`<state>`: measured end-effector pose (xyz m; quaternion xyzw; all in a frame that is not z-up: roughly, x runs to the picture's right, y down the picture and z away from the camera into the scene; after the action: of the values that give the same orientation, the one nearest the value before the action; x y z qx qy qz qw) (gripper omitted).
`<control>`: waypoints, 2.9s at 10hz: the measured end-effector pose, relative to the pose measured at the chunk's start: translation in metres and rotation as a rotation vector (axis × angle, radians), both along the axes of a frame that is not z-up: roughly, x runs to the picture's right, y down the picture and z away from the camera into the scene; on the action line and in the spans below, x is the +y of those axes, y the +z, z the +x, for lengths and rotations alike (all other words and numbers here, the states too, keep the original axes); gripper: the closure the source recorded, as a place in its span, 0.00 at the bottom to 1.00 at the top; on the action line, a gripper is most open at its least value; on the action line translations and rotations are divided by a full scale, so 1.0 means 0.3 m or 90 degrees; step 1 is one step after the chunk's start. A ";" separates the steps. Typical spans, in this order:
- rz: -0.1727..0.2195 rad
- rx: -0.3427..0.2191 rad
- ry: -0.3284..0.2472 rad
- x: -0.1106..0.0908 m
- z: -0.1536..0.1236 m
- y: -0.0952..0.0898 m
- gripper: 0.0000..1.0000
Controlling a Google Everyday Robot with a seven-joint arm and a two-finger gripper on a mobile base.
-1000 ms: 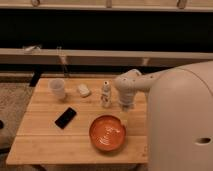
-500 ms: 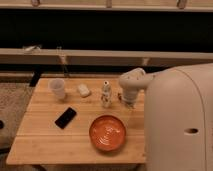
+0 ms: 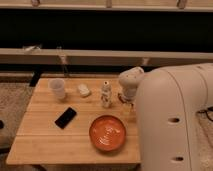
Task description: Place the pepper in the ceramic bowl
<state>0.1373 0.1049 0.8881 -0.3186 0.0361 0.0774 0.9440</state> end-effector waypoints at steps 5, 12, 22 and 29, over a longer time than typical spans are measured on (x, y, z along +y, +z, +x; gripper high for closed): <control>0.002 -0.009 -0.004 -0.043 0.030 0.092 0.20; -0.001 -0.015 0.012 -0.046 0.095 0.151 0.20; -0.026 -0.039 0.003 -0.039 0.043 0.202 0.75; -0.005 -0.071 -0.052 -0.085 -0.075 0.060 1.00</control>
<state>0.1149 0.0795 0.9059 -0.3243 -0.0036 0.0210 0.9457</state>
